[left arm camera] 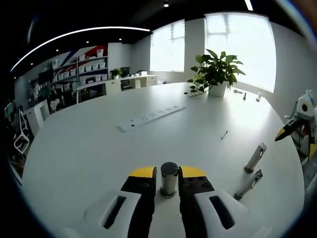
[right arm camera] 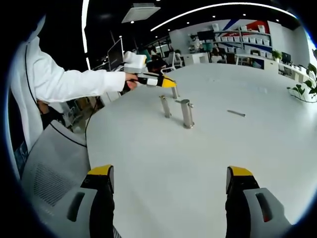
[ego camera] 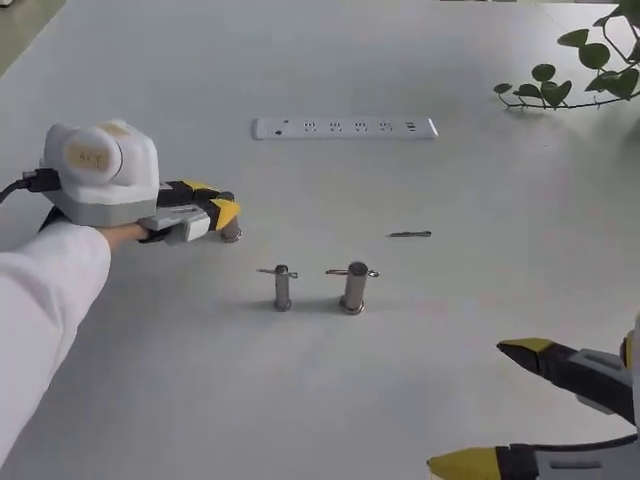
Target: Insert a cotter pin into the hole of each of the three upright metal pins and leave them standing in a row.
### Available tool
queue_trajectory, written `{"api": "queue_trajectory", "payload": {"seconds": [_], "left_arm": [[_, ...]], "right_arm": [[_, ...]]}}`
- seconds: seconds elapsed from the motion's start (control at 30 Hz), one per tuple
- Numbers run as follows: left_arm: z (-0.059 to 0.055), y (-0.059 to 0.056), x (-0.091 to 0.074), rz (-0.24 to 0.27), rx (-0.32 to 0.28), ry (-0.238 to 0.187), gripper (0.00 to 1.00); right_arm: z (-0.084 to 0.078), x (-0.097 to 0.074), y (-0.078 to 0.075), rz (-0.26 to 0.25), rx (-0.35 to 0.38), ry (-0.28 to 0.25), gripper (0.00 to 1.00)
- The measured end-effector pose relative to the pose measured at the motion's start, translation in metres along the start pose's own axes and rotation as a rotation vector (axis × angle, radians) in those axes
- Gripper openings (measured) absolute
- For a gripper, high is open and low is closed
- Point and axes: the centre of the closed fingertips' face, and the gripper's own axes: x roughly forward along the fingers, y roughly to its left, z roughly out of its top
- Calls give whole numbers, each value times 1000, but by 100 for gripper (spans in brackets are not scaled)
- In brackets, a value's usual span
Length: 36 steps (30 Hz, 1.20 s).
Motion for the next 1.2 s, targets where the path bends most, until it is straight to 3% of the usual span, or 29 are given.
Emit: {"api": "queue_trajectory", "payload": {"seconds": [0.33,0.4,0.5,0.7,0.8,0.97,1.2], "left_arm": [[-1,-3,2,-7,30,0,12],[-1,-3,1,-11,-5,-7,11],[-2,-2,0,1,27,-4,11],[-2,-3,-2,24,10,8,10],[3,-6,-9,23,42,5,10],[21,-8,-27,30,18,-39,10],[38,-32,-60,26,62,-52,10]], "right_arm": [[2,3,6,17,-7,-3,91],[2,3,8,19,-7,-3,91],[2,3,10,24,-11,-6,90],[3,3,12,24,-14,-10,90],[5,3,14,24,-22,-12,90],[11,3,16,24,-30,-26,90],[17,-1,21,23,-47,-46,90]]}}
